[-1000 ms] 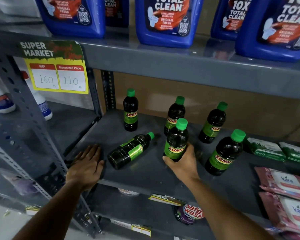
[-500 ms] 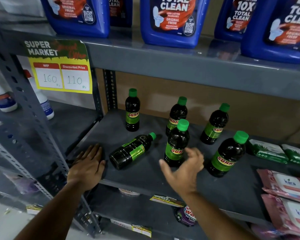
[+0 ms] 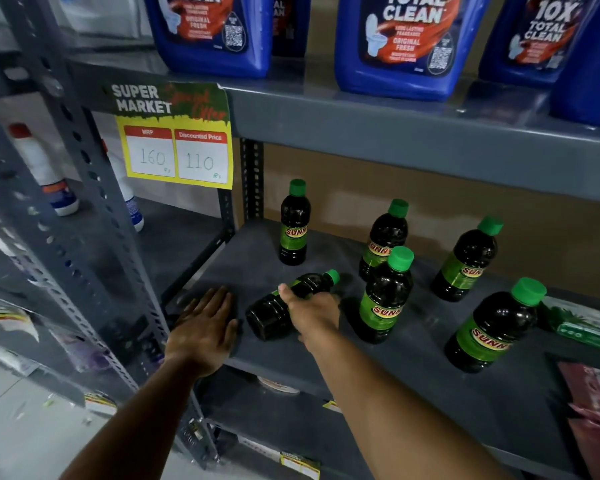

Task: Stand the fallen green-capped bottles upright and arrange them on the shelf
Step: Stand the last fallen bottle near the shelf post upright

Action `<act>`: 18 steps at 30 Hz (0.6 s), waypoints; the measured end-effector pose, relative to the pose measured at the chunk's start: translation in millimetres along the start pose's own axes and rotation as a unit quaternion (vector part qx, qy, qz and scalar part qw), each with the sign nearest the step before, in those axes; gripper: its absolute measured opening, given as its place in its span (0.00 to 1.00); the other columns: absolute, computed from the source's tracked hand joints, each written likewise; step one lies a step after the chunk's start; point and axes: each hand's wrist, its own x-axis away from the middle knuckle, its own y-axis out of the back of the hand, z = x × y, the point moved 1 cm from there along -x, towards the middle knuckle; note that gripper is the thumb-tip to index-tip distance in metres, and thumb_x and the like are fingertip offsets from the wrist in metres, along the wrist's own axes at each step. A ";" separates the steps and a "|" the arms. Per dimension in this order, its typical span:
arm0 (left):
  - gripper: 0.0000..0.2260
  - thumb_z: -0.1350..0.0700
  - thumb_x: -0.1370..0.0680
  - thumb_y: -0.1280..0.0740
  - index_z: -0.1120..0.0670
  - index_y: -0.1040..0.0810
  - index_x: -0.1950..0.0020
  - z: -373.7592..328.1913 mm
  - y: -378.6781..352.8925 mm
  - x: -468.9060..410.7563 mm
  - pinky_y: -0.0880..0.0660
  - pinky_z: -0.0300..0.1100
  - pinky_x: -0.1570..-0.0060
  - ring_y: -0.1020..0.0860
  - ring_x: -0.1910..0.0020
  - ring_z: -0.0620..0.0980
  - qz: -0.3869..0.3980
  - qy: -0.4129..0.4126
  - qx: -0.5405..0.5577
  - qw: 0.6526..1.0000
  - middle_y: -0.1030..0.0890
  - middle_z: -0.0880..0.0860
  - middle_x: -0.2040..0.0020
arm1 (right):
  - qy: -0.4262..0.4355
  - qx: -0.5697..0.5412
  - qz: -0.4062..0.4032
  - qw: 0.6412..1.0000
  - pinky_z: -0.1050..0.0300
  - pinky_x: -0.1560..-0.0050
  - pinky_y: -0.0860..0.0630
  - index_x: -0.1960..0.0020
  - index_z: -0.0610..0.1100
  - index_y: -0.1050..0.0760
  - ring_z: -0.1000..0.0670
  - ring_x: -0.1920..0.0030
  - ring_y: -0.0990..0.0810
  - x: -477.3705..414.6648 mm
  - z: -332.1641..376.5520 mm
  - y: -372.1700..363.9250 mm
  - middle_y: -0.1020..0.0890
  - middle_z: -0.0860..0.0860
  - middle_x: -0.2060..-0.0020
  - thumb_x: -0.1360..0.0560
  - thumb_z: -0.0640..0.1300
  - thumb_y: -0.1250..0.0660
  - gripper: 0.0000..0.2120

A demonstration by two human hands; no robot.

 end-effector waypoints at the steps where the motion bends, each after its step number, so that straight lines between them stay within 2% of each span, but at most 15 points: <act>1: 0.35 0.37 0.25 0.66 0.52 0.52 0.22 1.2 -0.5 -0.5 0.54 0.48 0.24 0.56 0.23 0.47 -0.002 0.001 -0.002 1.000 0.52 0.50 0.20 | -0.016 -0.021 -0.001 1.000 0.41 0.51 0.18 0.35 0.38 0.32 0.39 0.43 0.20 -1.2 2.1 -2.7 0.22 0.42 0.40 0.37 0.62 0.22 0.41; 3: 0.35 0.37 0.25 0.65 0.52 0.51 0.22 1.7 -2.1 -0.4 0.53 0.48 0.24 0.54 0.22 0.47 -0.008 0.001 -0.005 1.000 0.50 0.50 0.20 | -0.047 -0.076 0.004 0.996 0.40 0.57 0.17 0.36 0.39 0.30 0.39 0.45 0.19 -1.7 3.7 -4.9 0.22 0.41 0.40 0.36 0.54 0.21 0.36; 5: 0.34 0.37 0.25 0.65 0.52 0.50 0.22 1.7 -3.0 0.1 0.53 0.48 0.24 0.54 0.23 0.47 -0.013 0.001 0.000 1.000 0.50 0.50 0.21 | -0.037 -0.109 -0.003 0.993 0.41 0.55 0.17 0.37 0.39 0.30 0.39 0.47 0.18 -0.6 0.9 -7.5 0.21 0.41 0.41 0.35 0.51 0.21 0.32; 7: 0.34 0.37 0.24 0.64 0.52 0.50 0.22 1.9 -2.5 -0.5 0.54 0.48 0.24 0.54 0.23 0.48 -0.014 -0.001 0.009 1.000 0.50 0.50 0.21 | 0.043 -0.102 -0.039 0.993 0.46 0.48 0.19 0.38 0.40 0.30 0.40 0.46 0.19 3.6 -0.9 -7.3 0.20 0.41 0.43 0.34 0.49 0.21 0.31; 9: 0.33 0.37 0.24 0.64 0.52 0.50 0.22 1.4 -1.6 -0.7 0.54 0.48 0.24 0.53 0.22 0.48 -0.012 -0.004 0.010 1.000 0.49 0.51 0.21 | 0.178 -0.092 -0.059 0.978 0.47 0.42 0.22 0.38 0.42 0.30 0.41 0.42 0.21 9.2 0.9 -5.2 0.21 0.43 0.44 0.35 0.45 0.20 0.31; 10: 0.34 0.37 0.24 0.64 0.52 0.50 0.22 0.6 -1.5 -0.2 0.54 0.48 0.24 0.53 0.22 0.48 -0.012 -0.005 0.009 1.000 0.49 0.51 0.21 | 0.238 -0.077 -0.051 0.967 0.48 0.39 0.25 0.35 0.42 0.31 0.43 0.40 0.23 12.2 2.4 -3.6 0.21 0.44 0.43 0.36 0.45 0.21 0.33; 12: 0.34 0.37 0.24 0.64 0.52 0.51 0.22 0.7 -1.0 0.1 0.56 0.47 0.24 0.55 0.22 0.48 -0.014 -0.004 0.011 1.000 0.50 0.51 0.20 | 0.328 -0.025 -0.020 0.944 0.55 0.33 0.31 0.27 0.43 0.38 0.50 0.37 0.28 19.3 6.1 -3.6 0.28 0.48 0.38 0.35 0.45 0.21 0.42; 14: 0.34 0.37 0.24 0.64 0.52 0.52 0.22 -0.5 -1.2 0.1 0.57 0.47 0.24 0.55 0.22 0.48 -0.010 -0.003 0.014 1.000 0.51 0.51 0.20 | 0.383 0.022 0.007 0.924 0.60 0.31 0.36 0.22 0.44 0.45 0.53 0.36 0.32 23.6 5.4 -5.5 0.35 0.51 0.36 0.34 0.46 0.22 0.48; 18: 0.33 0.38 0.24 0.62 0.53 0.48 0.23 -2.4 0.7 1.5 0.53 0.48 0.24 0.51 0.22 0.50 -0.027 -0.004 0.008 1.000 0.46 0.53 0.21 | 0.429 0.082 0.011 0.899 0.52 0.30 0.34 0.23 0.42 0.44 0.45 0.32 0.33 26.4 -2.0 -11.5 0.35 0.45 0.33 0.32 0.46 0.23 0.45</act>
